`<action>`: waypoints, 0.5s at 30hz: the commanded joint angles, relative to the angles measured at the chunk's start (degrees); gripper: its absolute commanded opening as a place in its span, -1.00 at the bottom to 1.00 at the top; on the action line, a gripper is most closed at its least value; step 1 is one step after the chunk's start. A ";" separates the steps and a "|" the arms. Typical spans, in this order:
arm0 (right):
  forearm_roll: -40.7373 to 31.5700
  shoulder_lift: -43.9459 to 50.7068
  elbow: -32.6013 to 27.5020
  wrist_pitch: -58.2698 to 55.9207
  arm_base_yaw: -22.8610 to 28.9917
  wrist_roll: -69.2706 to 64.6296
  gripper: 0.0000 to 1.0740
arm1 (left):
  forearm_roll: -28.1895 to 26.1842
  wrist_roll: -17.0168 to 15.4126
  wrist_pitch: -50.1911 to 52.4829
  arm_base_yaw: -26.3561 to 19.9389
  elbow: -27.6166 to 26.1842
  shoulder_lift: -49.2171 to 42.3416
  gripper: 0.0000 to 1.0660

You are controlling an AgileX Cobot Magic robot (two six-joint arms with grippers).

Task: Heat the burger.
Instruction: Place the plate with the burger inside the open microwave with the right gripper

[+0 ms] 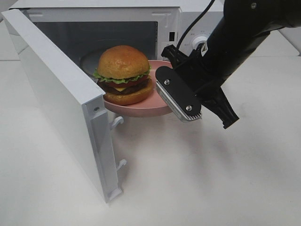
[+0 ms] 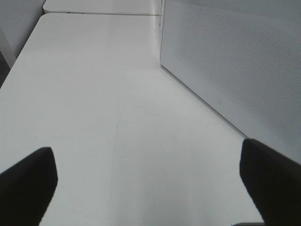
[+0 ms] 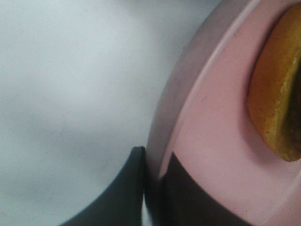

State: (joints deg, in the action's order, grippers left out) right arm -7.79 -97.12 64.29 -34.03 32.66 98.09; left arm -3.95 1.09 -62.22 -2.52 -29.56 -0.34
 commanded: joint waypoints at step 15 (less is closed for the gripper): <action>0.80 -7.96 10.83 3.95 0.29 -1.95 -1.00 | 0.00 0.11 0.74 -0.23 0.00 -0.86 0.83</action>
State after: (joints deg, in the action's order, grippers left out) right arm -8.25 -104.74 72.77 -35.64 33.75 98.15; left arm -3.95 1.09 -62.22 -2.52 -29.56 -0.34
